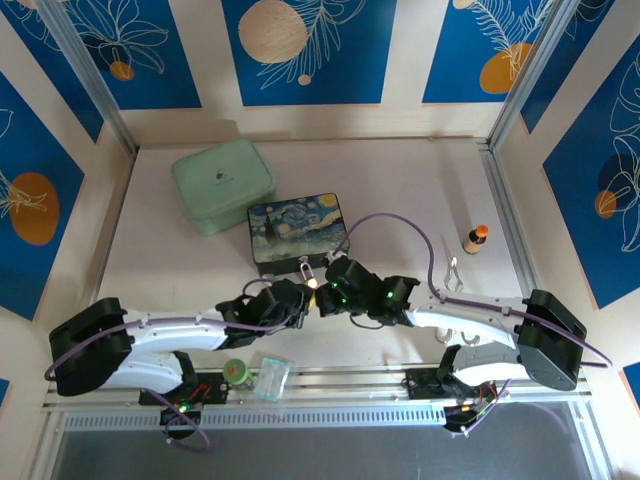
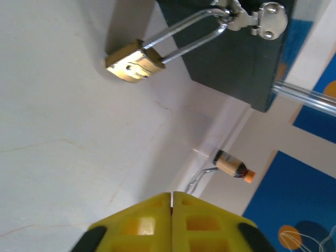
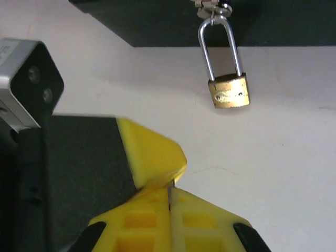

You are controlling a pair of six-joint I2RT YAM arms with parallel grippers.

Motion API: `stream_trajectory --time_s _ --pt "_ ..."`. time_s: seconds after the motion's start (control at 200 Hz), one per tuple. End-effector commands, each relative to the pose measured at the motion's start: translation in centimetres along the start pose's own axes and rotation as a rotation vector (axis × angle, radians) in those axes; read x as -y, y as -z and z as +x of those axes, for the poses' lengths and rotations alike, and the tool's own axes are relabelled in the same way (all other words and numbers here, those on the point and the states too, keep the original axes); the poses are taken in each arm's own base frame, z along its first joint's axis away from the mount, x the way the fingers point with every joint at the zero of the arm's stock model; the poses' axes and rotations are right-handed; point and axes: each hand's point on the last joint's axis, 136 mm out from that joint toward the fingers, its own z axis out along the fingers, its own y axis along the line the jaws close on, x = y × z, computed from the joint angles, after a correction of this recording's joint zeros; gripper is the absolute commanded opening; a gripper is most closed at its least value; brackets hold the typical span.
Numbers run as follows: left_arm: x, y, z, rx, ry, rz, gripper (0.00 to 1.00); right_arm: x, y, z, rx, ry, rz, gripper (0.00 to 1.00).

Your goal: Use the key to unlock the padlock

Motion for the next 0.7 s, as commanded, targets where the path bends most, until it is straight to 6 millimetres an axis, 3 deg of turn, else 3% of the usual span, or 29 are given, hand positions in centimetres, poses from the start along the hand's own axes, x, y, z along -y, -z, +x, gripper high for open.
stream_trajectory --time_s 0.0,0.135,0.255,0.345,0.445,0.585,0.695 --pt "0.4 0.4 0.2 0.003 -0.022 -0.002 0.0 -0.8 0.0 -0.3 0.023 0.003 -0.037 0.02" --pt "0.1 0.7 -0.4 0.026 -0.073 -0.011 0.0 -1.3 0.4 -0.5 0.039 0.001 -0.096 0.09" --pt "1.5 1.5 -1.3 0.081 -0.222 0.033 0.0 -1.5 1.3 -1.1 0.011 -0.051 -0.239 0.62" --pt "3.4 2.4 -1.9 0.121 -0.351 0.122 0.0 -1.7 3.1 -2.4 0.051 -0.091 -0.377 0.81" --pt "5.9 3.9 -2.0 0.155 -0.484 0.221 0.0 -2.6 5.5 -4.2 0.114 -0.099 -0.573 0.8" --pt "10.4 6.7 -0.8 0.175 -0.628 0.409 0.0 -4.2 7.6 -5.8 0.174 -0.077 -0.736 0.59" --pt "12.9 8.5 0.5 0.168 -0.711 0.511 0.0 -5.5 8.4 -6.5 0.183 -0.043 -0.789 0.52"
